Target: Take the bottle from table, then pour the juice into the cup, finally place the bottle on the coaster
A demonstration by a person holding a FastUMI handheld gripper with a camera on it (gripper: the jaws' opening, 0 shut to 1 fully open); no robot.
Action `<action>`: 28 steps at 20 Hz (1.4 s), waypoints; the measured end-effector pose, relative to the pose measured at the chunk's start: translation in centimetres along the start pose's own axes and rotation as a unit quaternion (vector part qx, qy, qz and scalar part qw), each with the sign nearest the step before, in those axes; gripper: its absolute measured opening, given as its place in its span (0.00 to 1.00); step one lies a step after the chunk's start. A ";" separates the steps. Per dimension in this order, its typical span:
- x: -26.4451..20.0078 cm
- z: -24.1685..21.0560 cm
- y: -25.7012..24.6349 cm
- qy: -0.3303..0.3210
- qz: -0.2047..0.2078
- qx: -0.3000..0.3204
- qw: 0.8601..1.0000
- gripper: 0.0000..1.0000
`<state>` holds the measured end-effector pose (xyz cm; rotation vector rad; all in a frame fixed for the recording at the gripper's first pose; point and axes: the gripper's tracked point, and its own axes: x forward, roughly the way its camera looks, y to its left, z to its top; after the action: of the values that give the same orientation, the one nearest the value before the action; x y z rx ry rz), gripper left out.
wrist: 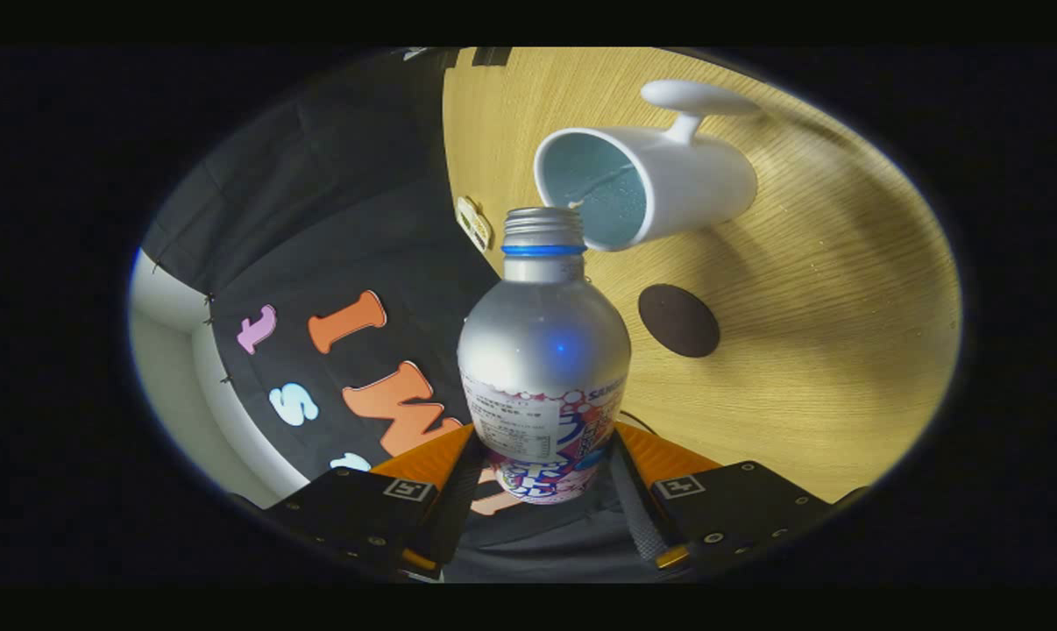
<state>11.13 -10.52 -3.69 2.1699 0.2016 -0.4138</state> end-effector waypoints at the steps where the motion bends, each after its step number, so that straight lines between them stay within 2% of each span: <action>1: -0.1 0.0 0.1 -0.001 0.000 0.002 1.000 0.76; 28: 0.2 0.5 2.0 -0.005 0.024 0.052 0.998 0.76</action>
<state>11.79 -12.08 -2.52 2.2699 0.1237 -0.4166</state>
